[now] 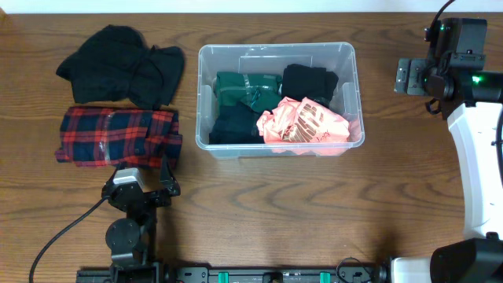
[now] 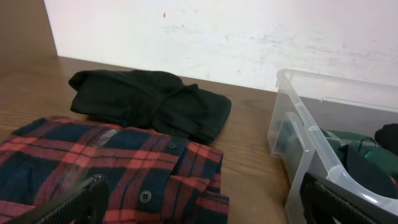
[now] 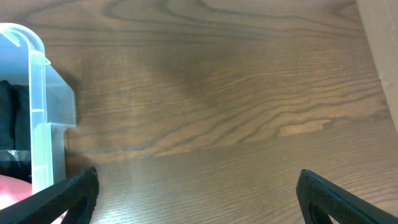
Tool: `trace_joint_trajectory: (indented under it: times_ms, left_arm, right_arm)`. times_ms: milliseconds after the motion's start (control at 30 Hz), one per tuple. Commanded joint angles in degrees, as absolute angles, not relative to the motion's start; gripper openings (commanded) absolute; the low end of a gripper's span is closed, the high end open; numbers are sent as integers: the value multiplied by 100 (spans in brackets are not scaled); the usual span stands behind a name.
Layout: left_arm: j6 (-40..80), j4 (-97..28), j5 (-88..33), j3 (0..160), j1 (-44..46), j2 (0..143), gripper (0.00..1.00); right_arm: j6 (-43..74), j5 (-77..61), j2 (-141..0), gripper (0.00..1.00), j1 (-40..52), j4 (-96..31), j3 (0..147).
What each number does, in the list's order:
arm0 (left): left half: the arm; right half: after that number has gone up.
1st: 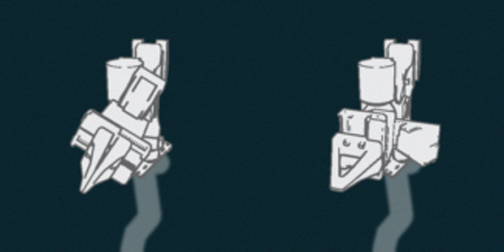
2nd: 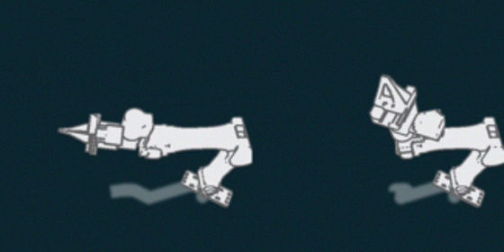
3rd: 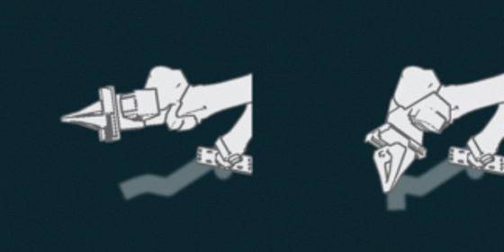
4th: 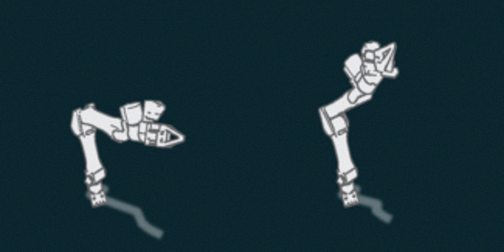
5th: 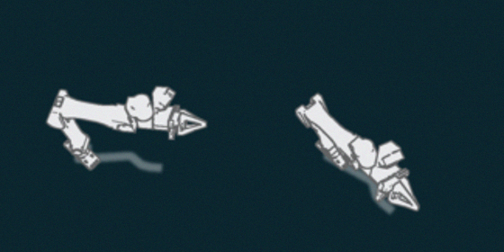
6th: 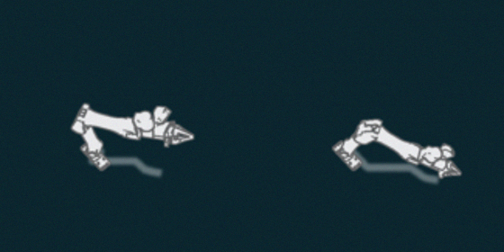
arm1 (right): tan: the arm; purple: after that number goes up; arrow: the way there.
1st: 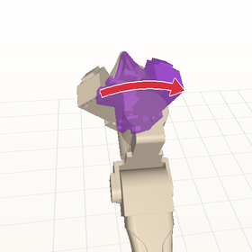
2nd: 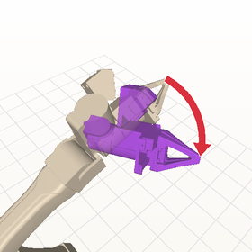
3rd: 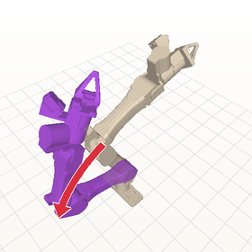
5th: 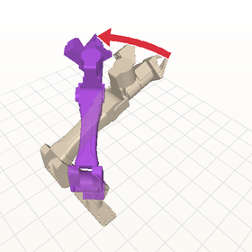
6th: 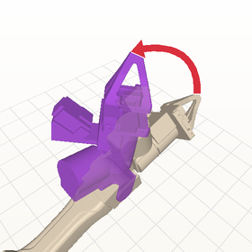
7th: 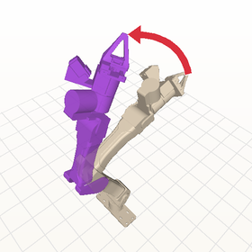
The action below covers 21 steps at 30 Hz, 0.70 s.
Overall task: Pack container
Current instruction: 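Raise the right gripper out of the bin and retract it right, then move the left gripper up toward the black garment at top left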
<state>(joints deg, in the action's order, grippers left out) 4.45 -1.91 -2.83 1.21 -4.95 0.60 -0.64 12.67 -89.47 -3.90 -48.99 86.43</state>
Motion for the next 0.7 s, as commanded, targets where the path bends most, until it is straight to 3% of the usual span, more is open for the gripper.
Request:
trace_joint_trajectory:
  times_ms: [0, 200, 433, 667]
  left_arm:
    - [410, -336, -233, 23, -523, 30, 98]
    - [624, -12, -558, 23, -519, 30, 98]
    - [930, 1658, -1369, 395, -519, 30, 98]
    - [805, 587, -1284, 2469, -519, 698, 98]
  right_arm:
    - [-69, 1306, -8980, 99, -427, -4910, 8617]
    - [-69, 1306, -8980, 99, -427, -4910, 8617]
    - [-69, 1306, -8980, 99, -427, -4910, 8617]
    - [-69, 1306, -8980, 99, -427, -4910, 8617]
